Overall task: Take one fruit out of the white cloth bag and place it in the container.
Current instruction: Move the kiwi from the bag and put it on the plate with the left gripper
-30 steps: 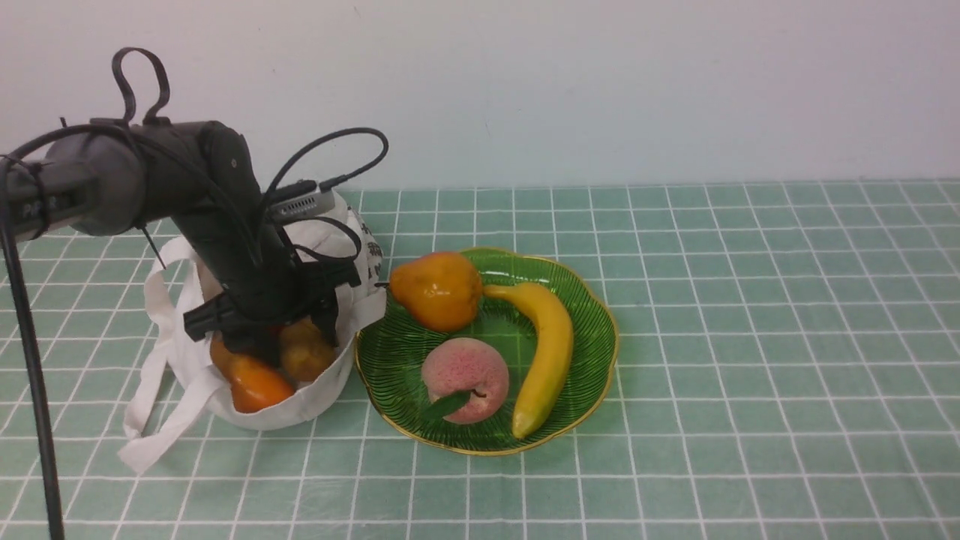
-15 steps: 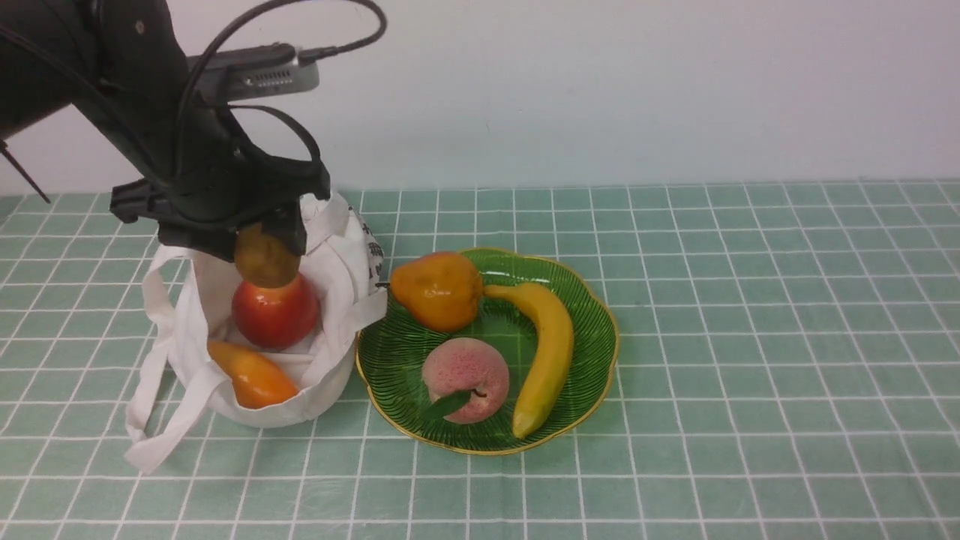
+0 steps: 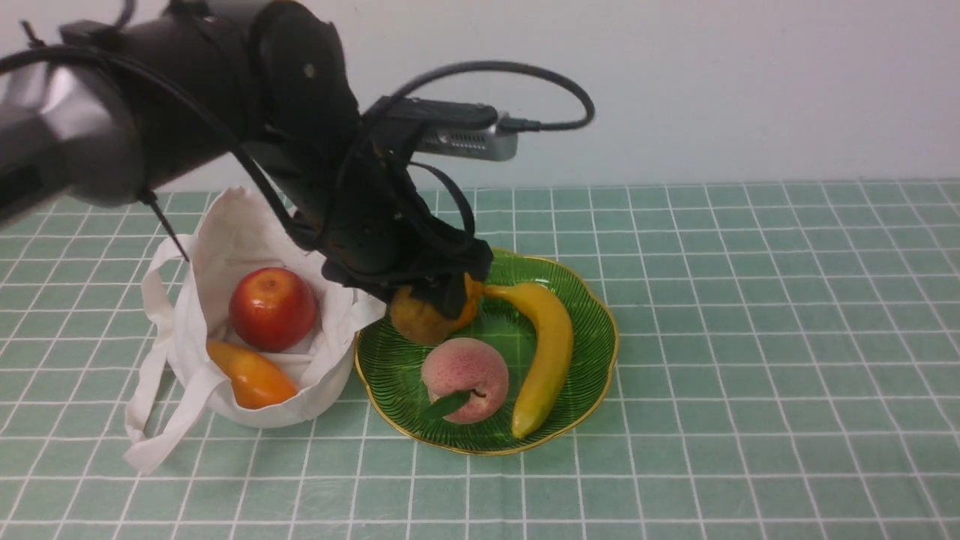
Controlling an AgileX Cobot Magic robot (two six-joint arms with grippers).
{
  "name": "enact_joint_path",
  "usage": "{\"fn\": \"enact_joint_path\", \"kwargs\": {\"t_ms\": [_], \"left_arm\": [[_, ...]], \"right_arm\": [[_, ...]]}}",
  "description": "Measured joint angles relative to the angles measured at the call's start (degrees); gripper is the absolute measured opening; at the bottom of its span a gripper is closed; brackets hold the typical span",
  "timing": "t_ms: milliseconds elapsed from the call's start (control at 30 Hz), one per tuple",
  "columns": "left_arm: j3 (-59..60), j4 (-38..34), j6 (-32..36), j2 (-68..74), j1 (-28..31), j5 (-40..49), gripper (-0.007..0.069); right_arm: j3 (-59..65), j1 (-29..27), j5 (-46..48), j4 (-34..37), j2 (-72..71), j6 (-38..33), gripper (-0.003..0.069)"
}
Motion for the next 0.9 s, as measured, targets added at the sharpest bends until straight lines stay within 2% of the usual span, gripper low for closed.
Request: {"fn": "enact_joint_path", "kwargs": {"t_ms": [500,600,667,800,900], "left_arm": [[0.0,1.0,-1.0,6.5,-1.4,-7.2,0.0413],[0.0,0.2,-1.0,7.6,-1.4,-8.3,0.0454],[0.0,-0.3,-1.0,7.9,-1.4,-10.2,0.0521],[0.0,-1.0,-1.0,7.9,-1.4,-12.9,0.0596],[0.0,-1.4,-1.0,7.9,-1.4,-13.8,0.0612]], "right_arm": [[0.0,0.0,0.0,0.0,0.0,0.0,-0.0015],[0.0,0.0,0.0,0.0,0.0,0.0,-0.0015],[0.0,0.0,0.0,0.0,0.0,0.0,-0.0015],[0.0,0.0,0.0,0.0,0.0,0.0,-0.0015],[0.0,0.0,0.0,0.0,0.0,0.0,-0.0015]]}}
